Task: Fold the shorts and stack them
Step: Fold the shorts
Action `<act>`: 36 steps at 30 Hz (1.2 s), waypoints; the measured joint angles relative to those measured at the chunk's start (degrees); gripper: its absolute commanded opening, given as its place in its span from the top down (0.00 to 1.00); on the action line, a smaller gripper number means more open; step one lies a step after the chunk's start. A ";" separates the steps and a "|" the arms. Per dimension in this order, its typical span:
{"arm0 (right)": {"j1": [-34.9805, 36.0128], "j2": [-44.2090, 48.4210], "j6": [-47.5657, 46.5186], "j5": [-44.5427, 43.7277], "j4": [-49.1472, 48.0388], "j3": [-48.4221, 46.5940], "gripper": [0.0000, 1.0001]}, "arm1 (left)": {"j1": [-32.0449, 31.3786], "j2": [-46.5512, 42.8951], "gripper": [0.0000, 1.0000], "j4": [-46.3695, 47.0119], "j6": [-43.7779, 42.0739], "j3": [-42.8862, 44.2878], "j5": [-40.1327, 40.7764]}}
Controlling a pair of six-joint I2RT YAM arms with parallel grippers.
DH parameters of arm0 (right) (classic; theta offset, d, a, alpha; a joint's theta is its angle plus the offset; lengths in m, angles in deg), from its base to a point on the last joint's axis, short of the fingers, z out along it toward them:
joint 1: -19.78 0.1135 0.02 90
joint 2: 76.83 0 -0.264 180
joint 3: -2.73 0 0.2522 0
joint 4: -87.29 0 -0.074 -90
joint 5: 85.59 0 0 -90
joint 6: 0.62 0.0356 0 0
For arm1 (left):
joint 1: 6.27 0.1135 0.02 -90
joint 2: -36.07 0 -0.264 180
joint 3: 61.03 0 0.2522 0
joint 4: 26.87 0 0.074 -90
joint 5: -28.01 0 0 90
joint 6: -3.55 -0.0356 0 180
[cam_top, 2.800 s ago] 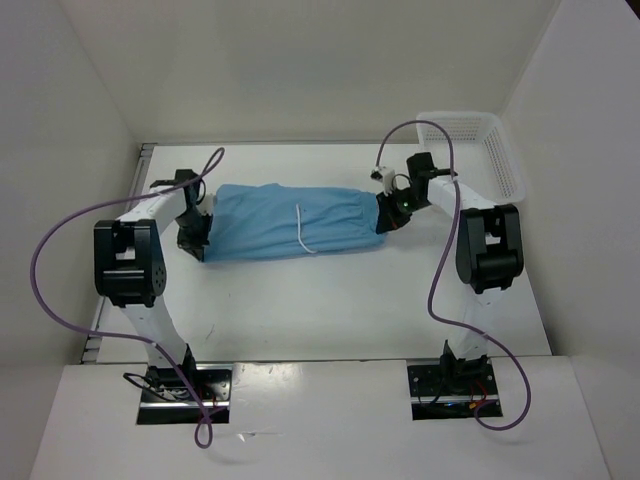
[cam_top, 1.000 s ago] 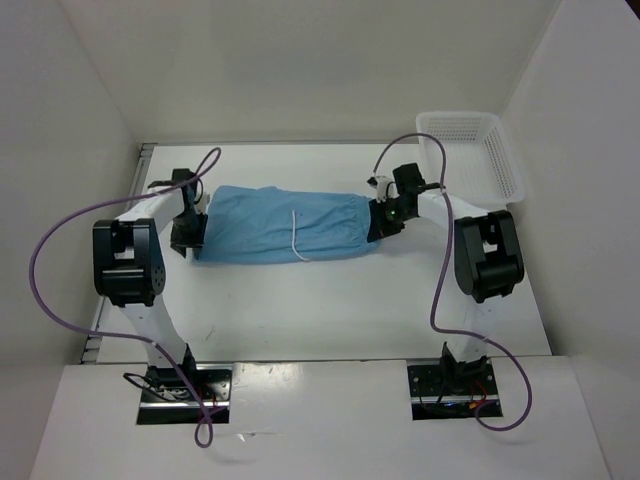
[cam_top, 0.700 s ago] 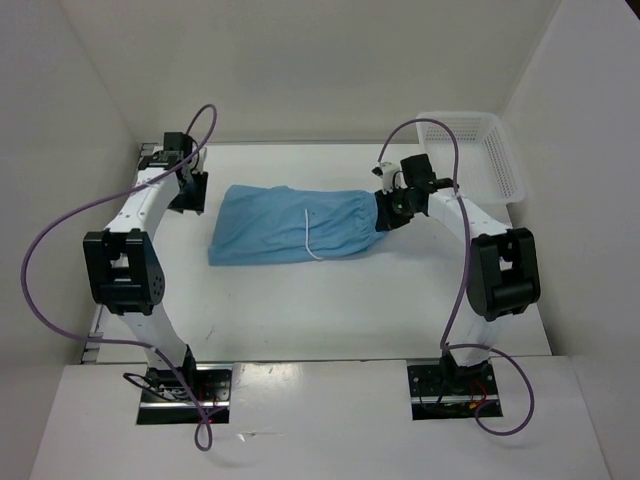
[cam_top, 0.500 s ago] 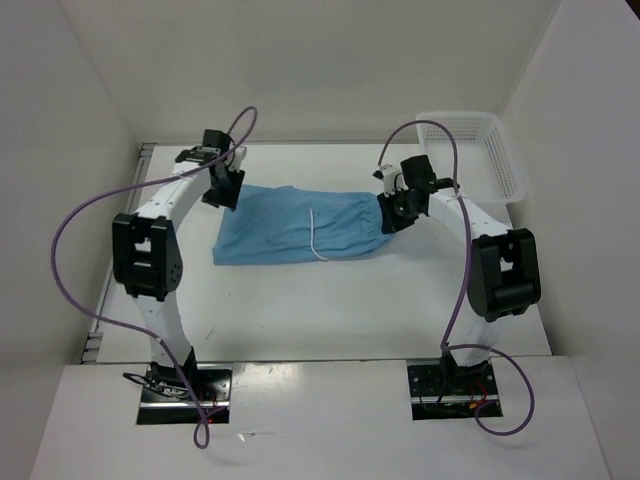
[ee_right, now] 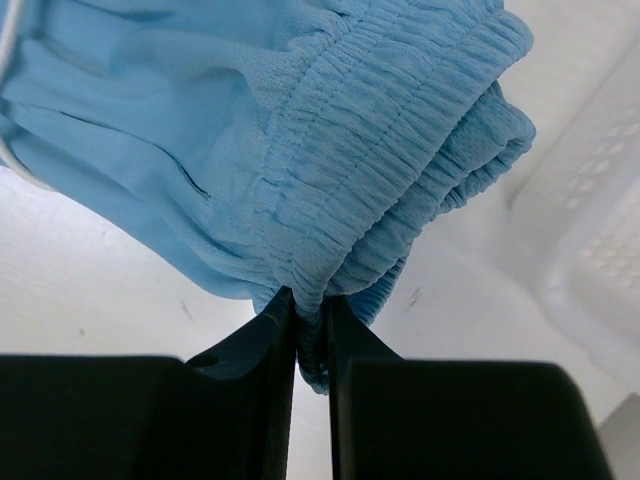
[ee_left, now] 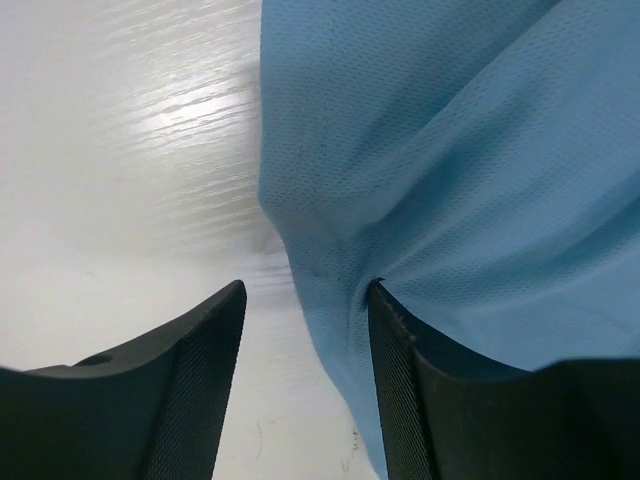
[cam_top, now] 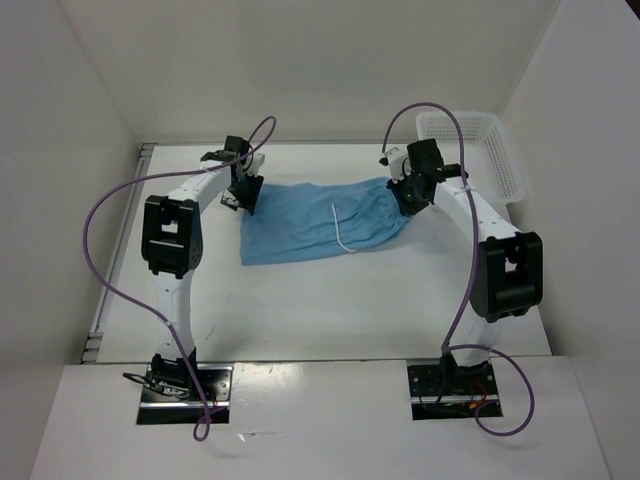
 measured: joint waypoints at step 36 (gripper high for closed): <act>26.77 -14.73 -10.69 -15.50 0.07 -25.35 1.00 | -7.93 14.05 0.70 1.42 0.13 19.12 -13.09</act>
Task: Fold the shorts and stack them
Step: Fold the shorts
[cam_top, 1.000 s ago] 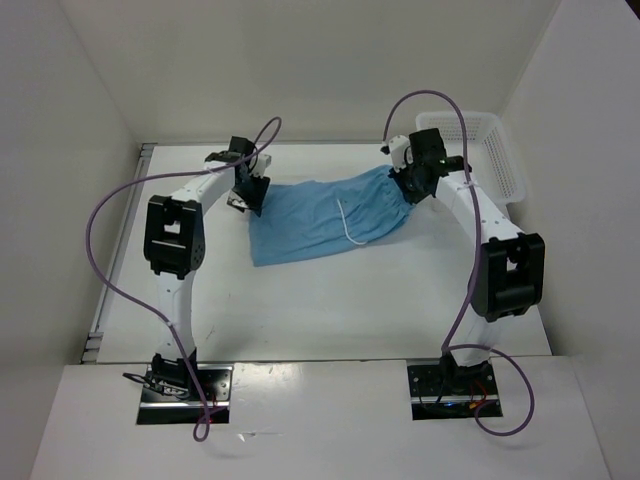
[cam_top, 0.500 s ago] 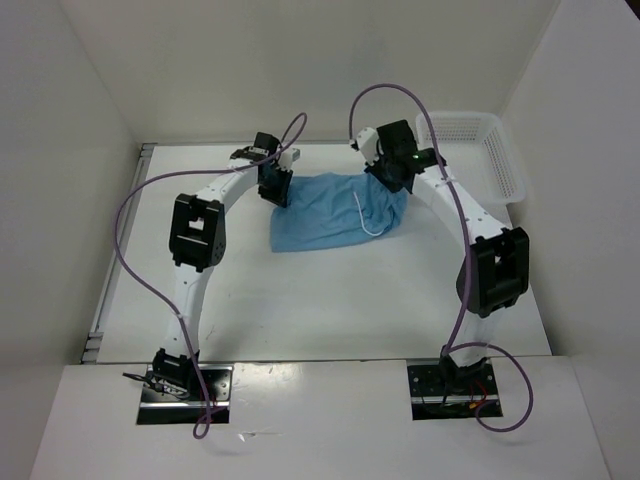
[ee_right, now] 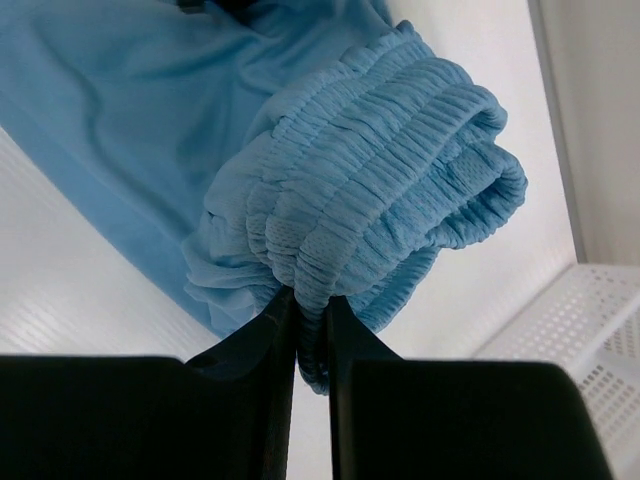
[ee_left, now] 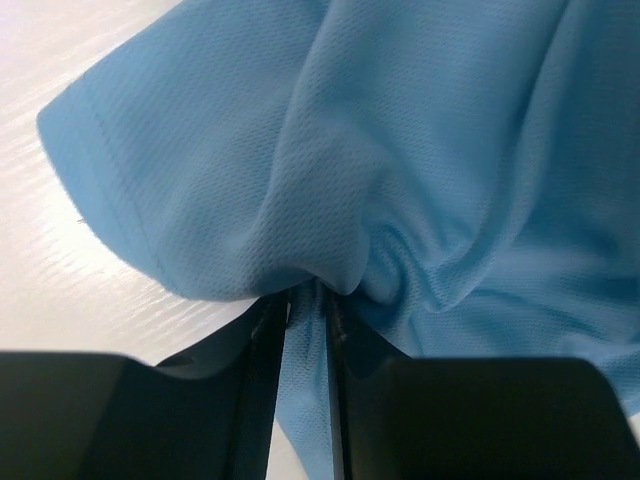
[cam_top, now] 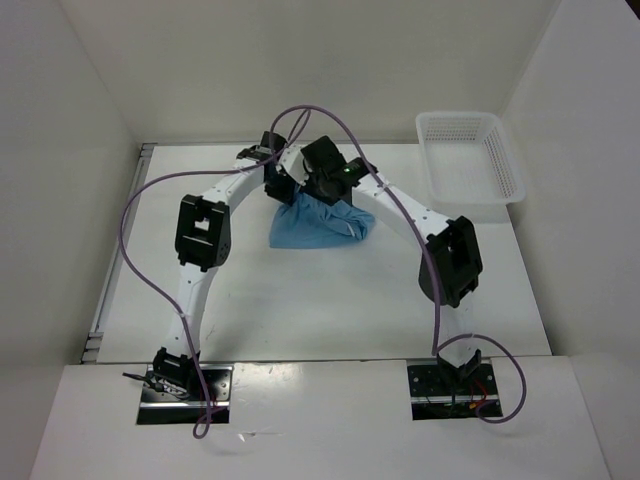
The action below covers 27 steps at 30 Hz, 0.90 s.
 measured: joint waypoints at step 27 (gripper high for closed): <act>5.75 -9.84 9.94 14.78 6.10 -19.23 0.52 | 4.39 -1.66 0.41 0.24 -0.17 -0.22 9.49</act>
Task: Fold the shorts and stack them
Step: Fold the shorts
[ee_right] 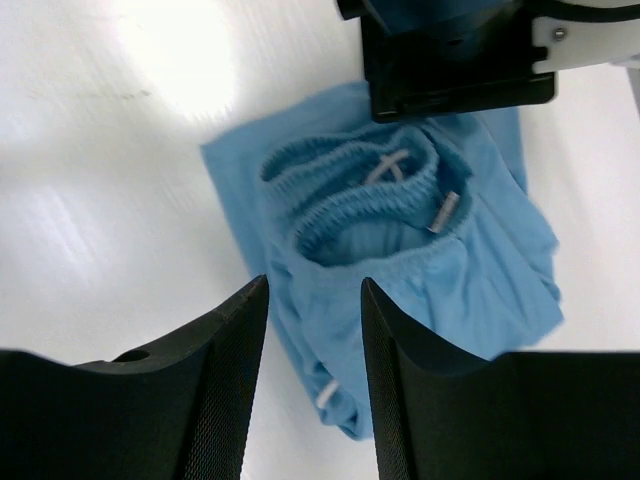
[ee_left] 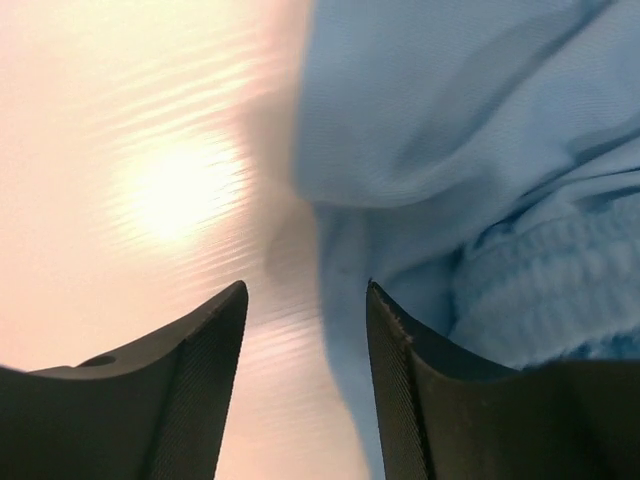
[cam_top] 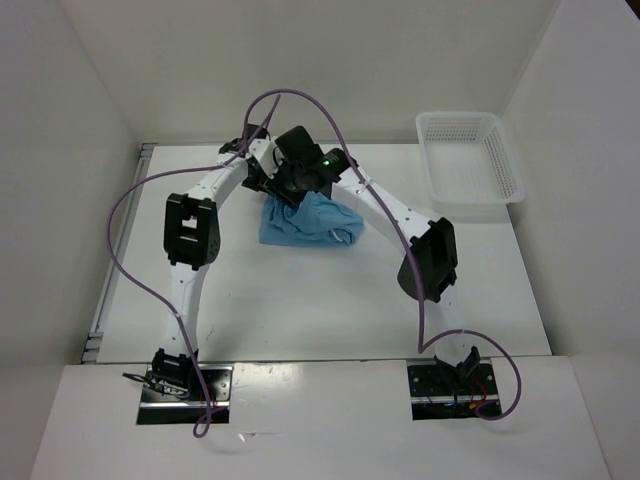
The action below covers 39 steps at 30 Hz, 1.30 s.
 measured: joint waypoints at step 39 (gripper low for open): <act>-24.92 17.18 4.42 11.56 -22.45 47.19 0.33 | -10.97 -13.38 0.39 -2.60 0.09 -12.48 -8.83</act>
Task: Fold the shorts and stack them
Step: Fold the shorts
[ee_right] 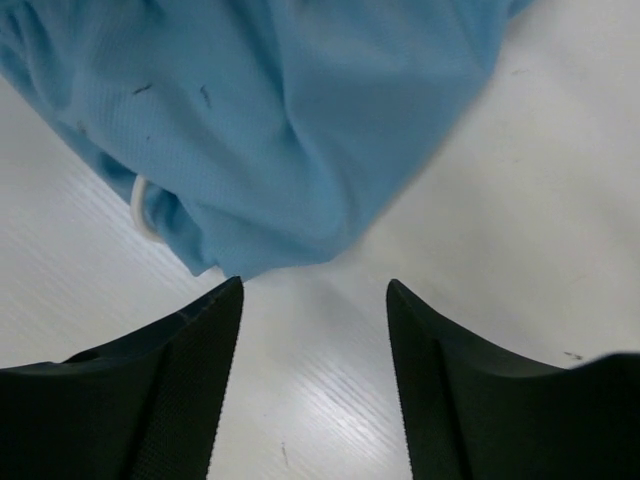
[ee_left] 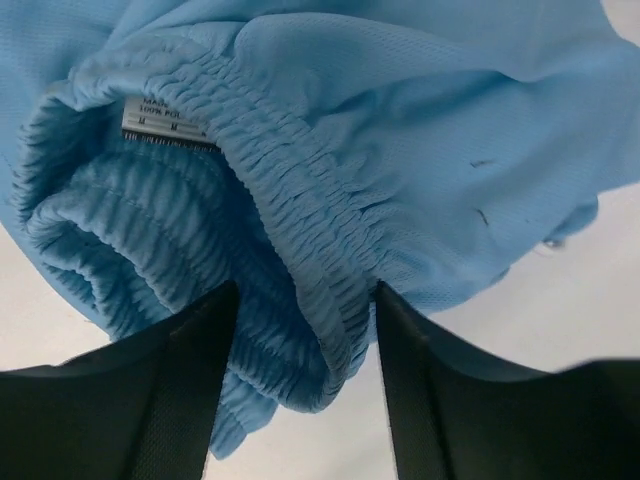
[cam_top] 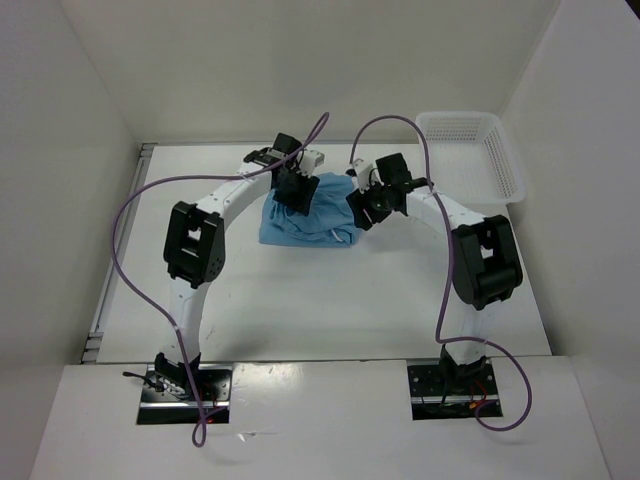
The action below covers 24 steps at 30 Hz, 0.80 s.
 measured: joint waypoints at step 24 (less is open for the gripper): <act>3.23 -0.24 0.13 3.28 -1.31 2.45 0.27 | 3.61 -8.31 1.00 -3.04 0.00 2.60 8.39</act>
